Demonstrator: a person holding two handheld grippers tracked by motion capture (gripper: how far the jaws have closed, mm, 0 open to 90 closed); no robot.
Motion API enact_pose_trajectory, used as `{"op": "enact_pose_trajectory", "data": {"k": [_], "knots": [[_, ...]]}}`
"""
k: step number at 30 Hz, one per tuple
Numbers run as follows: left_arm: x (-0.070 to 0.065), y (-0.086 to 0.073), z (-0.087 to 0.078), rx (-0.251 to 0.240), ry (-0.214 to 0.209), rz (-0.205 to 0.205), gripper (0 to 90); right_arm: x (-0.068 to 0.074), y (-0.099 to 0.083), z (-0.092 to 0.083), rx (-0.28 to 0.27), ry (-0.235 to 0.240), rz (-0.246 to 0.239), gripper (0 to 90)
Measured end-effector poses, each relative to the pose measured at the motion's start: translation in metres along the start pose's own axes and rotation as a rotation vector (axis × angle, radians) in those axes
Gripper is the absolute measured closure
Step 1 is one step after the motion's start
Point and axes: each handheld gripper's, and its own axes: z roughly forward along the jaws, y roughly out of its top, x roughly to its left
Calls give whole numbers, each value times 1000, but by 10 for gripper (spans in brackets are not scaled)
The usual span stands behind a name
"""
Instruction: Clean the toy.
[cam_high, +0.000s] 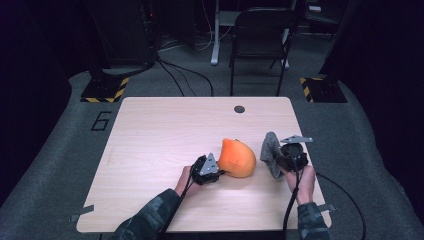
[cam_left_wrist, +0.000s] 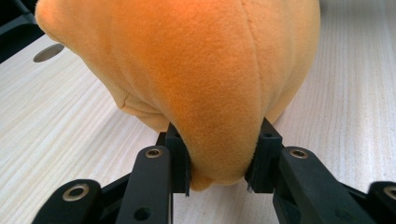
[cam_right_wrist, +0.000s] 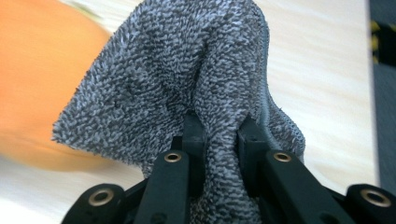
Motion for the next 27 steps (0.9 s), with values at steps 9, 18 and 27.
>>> {"op": "enact_pose_trajectory", "data": {"k": [9, 18, 27], "knots": [[1, 1, -4, -58, 1, -23, 715, -15, -10, 13, 44, -19, 27, 774], [8, 30, -30, -114, -45, -147, 715, -17, -7, 4, 16, -23, 34, 774], [11, 46, -40, -35, -105, -372, 710, -10, 6, -21, -47, -3, 8, 775]]}}
